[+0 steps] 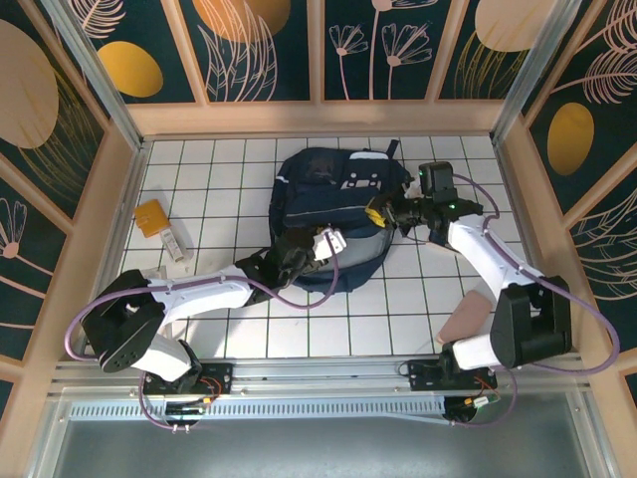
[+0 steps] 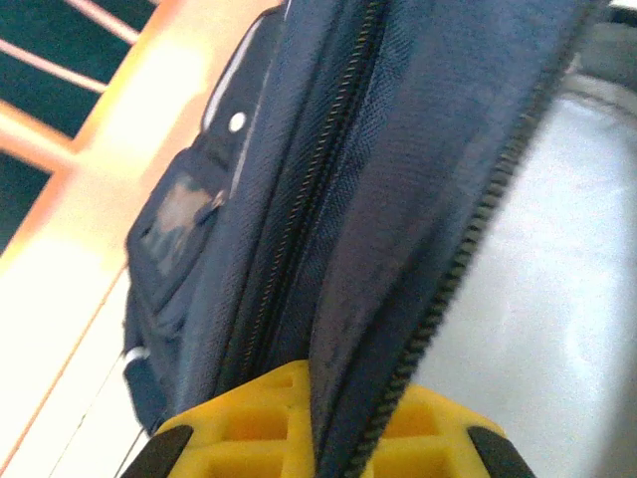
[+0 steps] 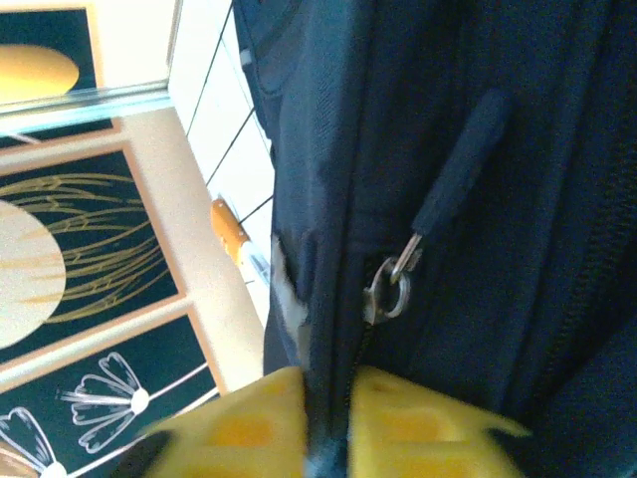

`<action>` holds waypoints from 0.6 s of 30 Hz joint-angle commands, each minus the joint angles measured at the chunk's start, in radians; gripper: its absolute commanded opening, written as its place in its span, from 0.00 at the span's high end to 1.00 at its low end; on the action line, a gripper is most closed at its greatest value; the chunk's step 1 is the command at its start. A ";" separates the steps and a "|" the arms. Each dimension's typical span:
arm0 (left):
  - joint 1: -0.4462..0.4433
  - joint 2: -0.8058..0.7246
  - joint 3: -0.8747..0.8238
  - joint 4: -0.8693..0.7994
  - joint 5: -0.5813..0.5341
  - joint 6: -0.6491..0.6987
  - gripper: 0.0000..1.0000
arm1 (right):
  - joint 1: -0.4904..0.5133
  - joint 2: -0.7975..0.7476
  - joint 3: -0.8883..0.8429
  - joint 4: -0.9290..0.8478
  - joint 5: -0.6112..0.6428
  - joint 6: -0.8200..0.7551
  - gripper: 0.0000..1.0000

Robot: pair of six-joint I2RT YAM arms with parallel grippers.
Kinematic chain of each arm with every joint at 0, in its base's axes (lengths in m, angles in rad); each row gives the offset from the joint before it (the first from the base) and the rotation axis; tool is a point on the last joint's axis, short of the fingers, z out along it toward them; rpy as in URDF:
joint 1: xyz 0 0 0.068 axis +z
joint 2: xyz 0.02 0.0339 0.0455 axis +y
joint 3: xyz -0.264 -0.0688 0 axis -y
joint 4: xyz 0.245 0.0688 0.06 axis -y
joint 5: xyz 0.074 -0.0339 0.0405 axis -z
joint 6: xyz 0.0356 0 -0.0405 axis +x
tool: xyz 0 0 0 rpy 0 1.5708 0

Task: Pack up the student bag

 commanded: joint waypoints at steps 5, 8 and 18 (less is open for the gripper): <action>0.094 -0.004 0.218 -0.043 -0.291 -0.057 1.00 | 0.031 -0.176 0.027 -0.042 0.140 -0.128 0.35; 0.126 -0.019 0.244 -0.025 -0.373 -0.061 1.00 | 0.030 -0.285 -0.060 -0.087 0.239 -0.148 0.29; 0.138 0.013 0.339 -0.196 -0.443 -0.250 1.00 | 0.048 -0.372 -0.286 -0.149 0.351 -0.167 0.24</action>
